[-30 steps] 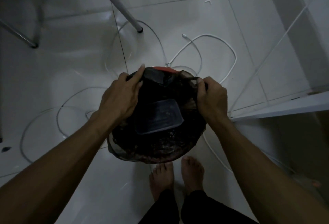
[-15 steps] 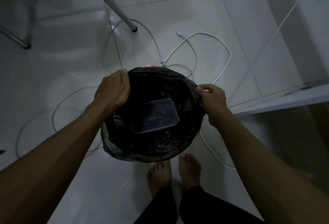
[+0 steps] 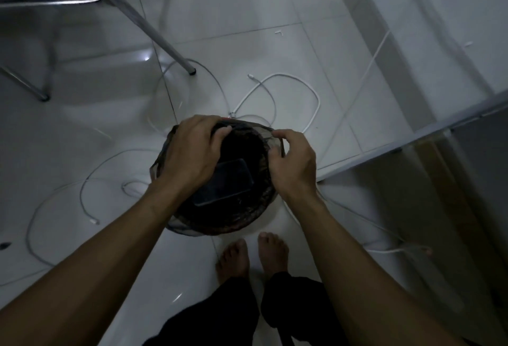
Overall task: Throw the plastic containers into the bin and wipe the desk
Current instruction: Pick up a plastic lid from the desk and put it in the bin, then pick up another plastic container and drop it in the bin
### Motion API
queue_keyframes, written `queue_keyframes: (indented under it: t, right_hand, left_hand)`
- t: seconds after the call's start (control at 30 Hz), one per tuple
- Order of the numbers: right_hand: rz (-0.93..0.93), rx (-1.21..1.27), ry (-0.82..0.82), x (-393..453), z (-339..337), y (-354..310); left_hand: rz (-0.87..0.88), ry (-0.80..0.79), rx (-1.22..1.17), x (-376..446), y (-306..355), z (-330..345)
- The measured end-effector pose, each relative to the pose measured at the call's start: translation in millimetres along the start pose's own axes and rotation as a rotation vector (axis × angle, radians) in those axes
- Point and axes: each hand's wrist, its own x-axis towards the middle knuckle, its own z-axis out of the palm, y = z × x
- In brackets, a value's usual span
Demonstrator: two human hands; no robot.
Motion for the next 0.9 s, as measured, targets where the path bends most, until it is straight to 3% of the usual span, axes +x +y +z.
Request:
queue_keyframes:
  t: [0.5,0.77,0.9]
  right_hand:
    - [-0.173,0.143,0.155,-91,-136,-114]
    - [-0.300,0.234,0.404,-169,-238,-157]
    - [-0.322,0.282,0.549,-202,-287,-164]
  left_hand:
    - [0.191,0.103,-0.178,-71,156,-117]
    - [0.531,0.198,-0.279,-127,268,-176]
    - [0.662,0.173,-0.305,-152,319,-184]
